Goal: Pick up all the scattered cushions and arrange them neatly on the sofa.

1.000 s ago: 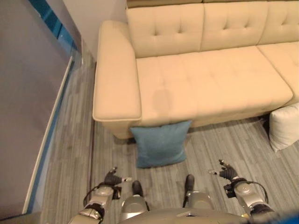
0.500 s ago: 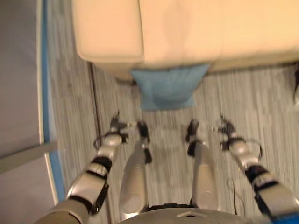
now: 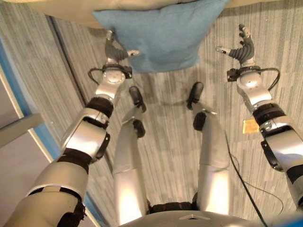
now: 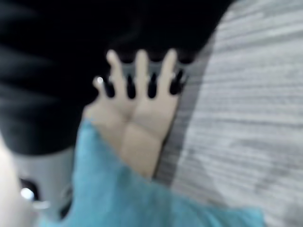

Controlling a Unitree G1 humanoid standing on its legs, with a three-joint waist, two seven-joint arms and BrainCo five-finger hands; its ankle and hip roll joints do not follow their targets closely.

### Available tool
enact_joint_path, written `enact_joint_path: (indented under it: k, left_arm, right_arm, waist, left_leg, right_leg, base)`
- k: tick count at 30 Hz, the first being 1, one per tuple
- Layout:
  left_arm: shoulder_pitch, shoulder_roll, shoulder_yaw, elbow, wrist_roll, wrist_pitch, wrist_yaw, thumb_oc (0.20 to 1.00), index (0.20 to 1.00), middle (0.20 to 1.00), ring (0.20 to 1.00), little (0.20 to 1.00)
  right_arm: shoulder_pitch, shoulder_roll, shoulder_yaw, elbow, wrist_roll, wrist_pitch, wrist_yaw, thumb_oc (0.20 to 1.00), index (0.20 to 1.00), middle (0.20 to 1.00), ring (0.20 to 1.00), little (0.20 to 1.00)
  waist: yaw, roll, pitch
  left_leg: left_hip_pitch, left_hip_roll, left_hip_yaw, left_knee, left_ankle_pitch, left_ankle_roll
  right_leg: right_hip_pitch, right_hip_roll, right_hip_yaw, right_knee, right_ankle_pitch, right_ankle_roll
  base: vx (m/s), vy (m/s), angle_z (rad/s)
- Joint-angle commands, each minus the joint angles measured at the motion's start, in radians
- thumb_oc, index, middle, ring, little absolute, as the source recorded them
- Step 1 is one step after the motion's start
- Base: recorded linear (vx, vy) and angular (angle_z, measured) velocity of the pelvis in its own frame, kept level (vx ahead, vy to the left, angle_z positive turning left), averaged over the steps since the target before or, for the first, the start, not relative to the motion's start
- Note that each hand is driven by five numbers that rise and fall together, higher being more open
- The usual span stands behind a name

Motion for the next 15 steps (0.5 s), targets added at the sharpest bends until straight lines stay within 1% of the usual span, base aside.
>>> enact_joint_path:
  k: [1, 6, 8, 10, 14, 15]
  left_arm:
    - [0.117, 0.020, 0.057, -0.002, -0.038, -0.005, 0.042, 1.000, 1.000, 1.000, 1.000, 1.000]
    - [0.123, 0.033, 0.053, -0.042, -0.058, -0.011, 0.042, 1.000, 1.000, 1.000, 1.000, 1.000]
    - [0.083, 0.068, 0.021, -0.037, -0.061, -0.012, 0.022, 1.000, 1.000, 1.000, 1.000, 1.000]
    - [0.063, 0.073, 0.013, -0.032, -0.070, -0.013, 0.016, 1.000, 1.000, 1.000, 1.000, 1.000]
    - [-0.030, 0.094, -0.045, -0.030, -0.075, -0.009, 0.010, 1.000, 1.000, 1.000, 1.000, 1.000]
    - [-0.030, 0.094, -0.045, -0.030, -0.075, -0.009, 0.010, 1.000, 1.000, 1.000, 1.000, 1.000]
  right_arm:
    - [0.072, -0.021, 0.025, 0.002, 0.028, -0.027, -0.027, 1.000, 1.000, 1.000, 1.000, 1.000]
    - [0.048, -0.047, 0.031, -0.024, 0.026, -0.026, -0.034, 1.000, 1.000, 1.000, 1.000, 1.000]
    - [0.008, -0.064, 0.051, -0.041, 0.029, -0.031, -0.032, 1.000, 1.000, 1.000, 1.000, 1.000]
    - [-0.011, -0.067, 0.062, -0.038, 0.032, -0.031, -0.030, 1.000, 1.000, 1.000, 1.000, 1.000]
    - [-0.094, -0.059, 0.106, -0.027, 0.048, -0.028, -0.027, 1.000, 1.000, 1.000, 1.000, 1.000]
    - [-0.095, -0.059, 0.106, -0.026, 0.048, -0.028, -0.027, 1.000, 1.000, 1.000, 1.000, 1.000]
  waist:
    - [-0.007, 0.037, -0.111]
    - [0.000, 0.040, -0.100]
    - [-0.003, 0.035, -0.099]
    - [-0.003, 0.033, -0.099]
    - [0.000, 0.032, -0.102]
    - [0.000, 0.032, -0.102]
  left_leg:
    - [-0.047, -0.001, -0.058, 0.116, -0.106, -0.047]
    - [-0.100, -0.002, -0.058, 0.138, -0.113, -0.045]
    - [-0.138, -0.002, -0.060, 0.144, -0.111, -0.044]
    - [-0.154, -0.003, -0.061, 0.144, -0.109, -0.043]
    - [-0.221, -0.003, -0.072, 0.171, -0.112, -0.040]
    - [-0.222, -0.003, -0.072, 0.172, -0.112, -0.040]
  right_leg:
    - [-0.059, 0.003, 0.089, 0.051, -0.008, 0.135]
    - [-0.117, 0.002, 0.097, 0.069, -0.013, 0.136]
    - [-0.159, 0.003, 0.102, 0.079, -0.015, 0.138]
    - [-0.173, 0.001, 0.103, 0.077, -0.016, 0.138]
    - [-0.237, 0.007, 0.112, 0.102, -0.019, 0.140]
    - [-0.238, 0.008, 0.112, 0.102, -0.019, 0.140]
  base:
    - [0.05, -0.045, 0.01]
    - [0.02, -0.018, 0.01]
    - [0.02, -0.039, 0.03]
    - [0.01, -0.008, 0.02]
    - [0.03, -0.004, 0.01]
    - [0.00, 0.000, 0.00]
